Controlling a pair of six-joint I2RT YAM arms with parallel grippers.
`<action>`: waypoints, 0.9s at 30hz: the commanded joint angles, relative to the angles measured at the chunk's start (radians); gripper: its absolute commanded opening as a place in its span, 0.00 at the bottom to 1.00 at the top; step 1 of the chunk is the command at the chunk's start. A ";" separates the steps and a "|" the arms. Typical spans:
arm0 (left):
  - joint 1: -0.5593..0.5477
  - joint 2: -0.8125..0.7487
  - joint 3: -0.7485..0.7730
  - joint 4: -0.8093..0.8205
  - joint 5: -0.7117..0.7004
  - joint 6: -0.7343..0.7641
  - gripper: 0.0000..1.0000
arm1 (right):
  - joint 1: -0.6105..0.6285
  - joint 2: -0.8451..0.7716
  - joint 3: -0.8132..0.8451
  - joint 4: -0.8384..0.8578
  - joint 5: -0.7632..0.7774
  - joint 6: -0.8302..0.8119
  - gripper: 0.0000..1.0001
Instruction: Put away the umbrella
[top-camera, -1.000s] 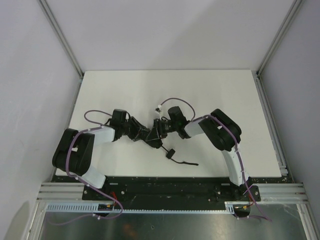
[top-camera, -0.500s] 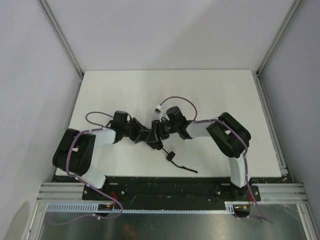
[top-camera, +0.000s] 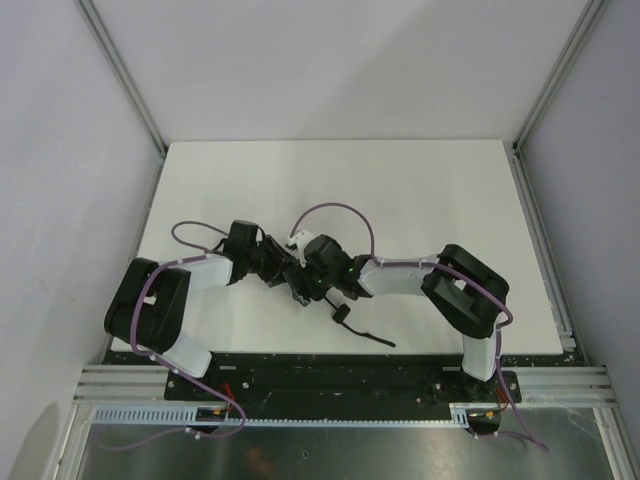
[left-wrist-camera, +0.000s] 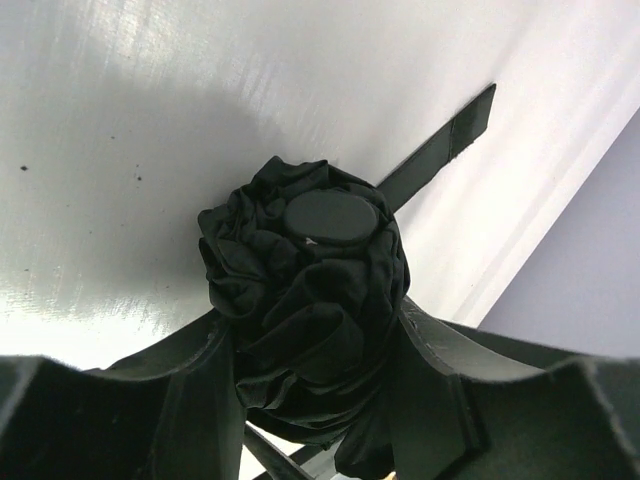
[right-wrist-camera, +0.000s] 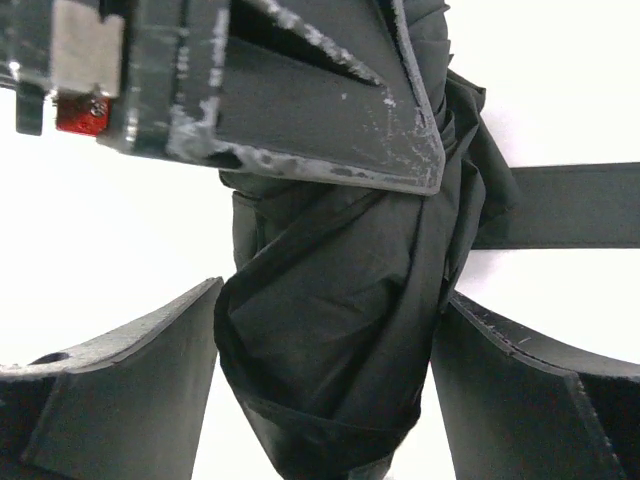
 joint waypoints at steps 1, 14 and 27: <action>-0.012 0.060 -0.055 -0.264 -0.184 0.062 0.00 | 0.061 0.045 0.089 -0.103 0.311 -0.084 0.80; -0.020 0.098 0.000 -0.275 -0.162 0.071 0.11 | 0.043 0.147 0.082 -0.149 0.293 -0.022 0.00; -0.024 0.030 0.003 -0.246 -0.200 0.135 0.94 | -0.152 0.178 -0.086 0.157 -0.344 0.193 0.00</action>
